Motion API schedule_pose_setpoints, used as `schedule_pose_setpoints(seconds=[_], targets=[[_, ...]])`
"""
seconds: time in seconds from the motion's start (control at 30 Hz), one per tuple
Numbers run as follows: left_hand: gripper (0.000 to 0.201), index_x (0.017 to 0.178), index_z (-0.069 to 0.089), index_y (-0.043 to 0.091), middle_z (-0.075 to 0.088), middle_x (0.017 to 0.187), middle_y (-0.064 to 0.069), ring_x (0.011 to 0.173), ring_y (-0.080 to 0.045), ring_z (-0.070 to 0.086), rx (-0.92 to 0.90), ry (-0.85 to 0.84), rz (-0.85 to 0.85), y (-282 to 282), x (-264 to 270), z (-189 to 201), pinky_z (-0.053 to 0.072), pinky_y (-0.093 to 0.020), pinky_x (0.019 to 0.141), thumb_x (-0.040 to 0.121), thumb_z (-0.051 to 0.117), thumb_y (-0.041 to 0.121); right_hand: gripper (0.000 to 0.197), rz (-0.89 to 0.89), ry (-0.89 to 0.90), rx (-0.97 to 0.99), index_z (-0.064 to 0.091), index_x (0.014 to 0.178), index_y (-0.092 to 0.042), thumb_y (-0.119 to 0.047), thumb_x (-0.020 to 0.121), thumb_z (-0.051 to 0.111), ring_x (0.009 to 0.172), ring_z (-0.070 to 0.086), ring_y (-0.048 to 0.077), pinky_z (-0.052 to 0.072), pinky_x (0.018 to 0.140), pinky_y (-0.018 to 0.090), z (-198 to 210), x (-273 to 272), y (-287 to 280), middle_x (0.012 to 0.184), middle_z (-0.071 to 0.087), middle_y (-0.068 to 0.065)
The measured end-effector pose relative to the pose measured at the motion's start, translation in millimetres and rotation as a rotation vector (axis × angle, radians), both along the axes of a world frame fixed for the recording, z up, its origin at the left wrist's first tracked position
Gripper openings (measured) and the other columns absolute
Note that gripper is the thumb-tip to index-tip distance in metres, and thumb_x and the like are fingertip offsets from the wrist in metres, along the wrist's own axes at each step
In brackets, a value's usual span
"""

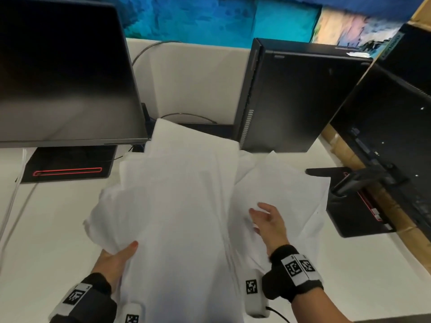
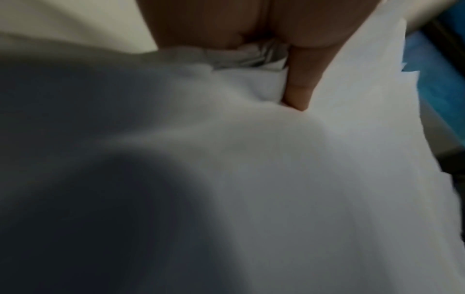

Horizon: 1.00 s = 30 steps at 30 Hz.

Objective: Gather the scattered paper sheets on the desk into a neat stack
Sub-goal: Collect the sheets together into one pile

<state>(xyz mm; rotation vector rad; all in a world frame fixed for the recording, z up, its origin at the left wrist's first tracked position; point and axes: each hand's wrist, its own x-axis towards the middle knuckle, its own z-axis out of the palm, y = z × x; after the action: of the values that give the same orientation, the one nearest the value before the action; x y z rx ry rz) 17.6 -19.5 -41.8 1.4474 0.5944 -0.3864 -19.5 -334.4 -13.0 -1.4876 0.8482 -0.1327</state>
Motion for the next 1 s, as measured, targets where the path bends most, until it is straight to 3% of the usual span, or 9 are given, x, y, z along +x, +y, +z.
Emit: schedule_pose_setpoints(seconds=[0.17, 0.23, 0.3, 0.37, 0.43, 0.53, 0.7, 0.87, 1.0], targets=[[0.045, 0.129, 0.044, -0.003, 0.054, 0.126, -0.024, 0.102, -0.032, 0.052, -0.027, 0.047, 0.091, 9.7, 1.6, -10.6, 0.037, -0.039, 0.091, 0.086, 0.057, 0.005, 0.065, -0.417, 0.371, -0.409, 0.038, 0.133, -0.013, -0.026, 0.078, 0.069, 0.123, 0.039, 0.041, 0.034, 0.102, 0.048, -11.8, -22.7, -55.5, 0.137, 0.039, 0.024], [0.048, 0.13, 0.043, -0.003, 0.055, 0.124, -0.023, 0.11, -0.038, 0.053, -0.03, 0.064, 0.094, 9.2, 4.7, -15.1, 0.038, -0.041, 0.093, 0.085, 0.058, 0.006, 0.084, -0.476, 0.52, -0.426, 0.025, 0.14, -0.014, -0.035, 0.073, 0.071, 0.127, 0.032, 0.043, 0.03, 0.104, 0.051, -11.2, -25.1, -67.4, 0.141, 0.032, 0.024], [0.05, 0.131, 0.042, -0.003, 0.056, 0.119, -0.019, 0.112, -0.039, 0.052, -0.025, 0.076, 0.083, 8.4, 6.9, -21.2, 0.038, -0.043, 0.095, 0.084, 0.059, 0.008, 0.094, -0.47, 0.535, -0.392, 0.017, 0.142, -0.017, -0.038, 0.07, 0.073, 0.127, 0.035, 0.043, 0.032, 0.104, 0.053, -13.0, -24.1, -70.7, 0.141, 0.035, 0.023], [0.054, 0.13, 0.044, -0.001, 0.057, 0.121, -0.02, 0.106, -0.038, 0.054, -0.007, 0.087, 0.078, 8.5, 7.5, -29.0, 0.04, -0.047, 0.098, 0.082, 0.063, 0.01, 0.091, -0.433, 0.46, -0.328, 0.019, 0.141, -0.017, -0.033, 0.069, 0.074, 0.119, 0.046, 0.044, 0.042, 0.096, 0.05, -17.2, -20.6, -70.4, 0.134, 0.045, 0.023], [0.058, 0.13, 0.044, 0.0, 0.057, 0.124, -0.023, 0.108, -0.04, 0.055, 0.016, 0.102, 0.081, 9.1, 8.6, -34.2, 0.039, -0.053, 0.101, 0.079, 0.067, 0.014, 0.076, -0.308, 0.471, -0.284, 0.037, 0.132, -0.008, -0.033, 0.07, 0.073, 0.108, 0.056, 0.042, 0.049, 0.085, 0.043, -21.2, -17.3, -68.5, 0.124, 0.056, 0.021], [0.06, 0.131, 0.044, 0.0, 0.057, 0.124, -0.023, 0.112, -0.042, 0.054, 0.018, 0.113, 0.089, 10.5, 10.0, -37.3, 0.038, -0.054, 0.102, 0.078, 0.068, 0.015, 0.059, -0.181, 0.468, -0.213, 0.057, 0.114, -0.003, -0.039, 0.069, 0.072, 0.098, 0.061, 0.037, 0.052, 0.087, 0.042, -22.0, -13.2, -62.8, 0.11, 0.065, 0.017], [0.057, 0.13, 0.044, 0.0, 0.056, 0.125, -0.024, 0.114, -0.043, 0.052, 0.007, 0.11, 0.063, 10.9, 12.5, -40.9, 0.037, -0.054, 0.103, 0.079, 0.066, 0.013, 0.074, -0.213, 0.415, -0.169, 0.047, 0.125, -0.002, -0.036, 0.066, 0.078, 0.111, 0.056, 0.038, 0.048, 0.094, 0.041, -17.9, -0.1, -45.0, 0.126, 0.057, 0.019], [0.059, 0.13, 0.045, 0.0, 0.056, 0.126, -0.025, 0.114, -0.044, 0.052, 0.016, 0.112, 0.055, 12.8, 12.5, -44.8, 0.036, -0.056, 0.103, 0.078, 0.068, 0.015, 0.048, -0.199, 0.422, -0.108, 0.055, 0.116, 0.003, -0.017, 0.075, 0.072, 0.099, 0.059, 0.037, 0.051, 0.091, 0.042, -16.8, 8.8, -28.1, 0.12, 0.061, 0.022], [0.058, 0.13, 0.044, 0.0, 0.056, 0.126, -0.024, 0.114, -0.043, 0.052, 0.018, 0.106, 0.052, 14.8, 11.8, -48.0, 0.037, -0.056, 0.103, 0.079, 0.067, 0.014, 0.041, -0.348, 0.284, -0.064, 0.051, 0.122, 0.005, -0.007, 0.083, 0.059, 0.11, 0.056, 0.039, 0.042, 0.088, 0.033, -16.8, 0.4, -31.1, 0.124, 0.058, 0.024]])
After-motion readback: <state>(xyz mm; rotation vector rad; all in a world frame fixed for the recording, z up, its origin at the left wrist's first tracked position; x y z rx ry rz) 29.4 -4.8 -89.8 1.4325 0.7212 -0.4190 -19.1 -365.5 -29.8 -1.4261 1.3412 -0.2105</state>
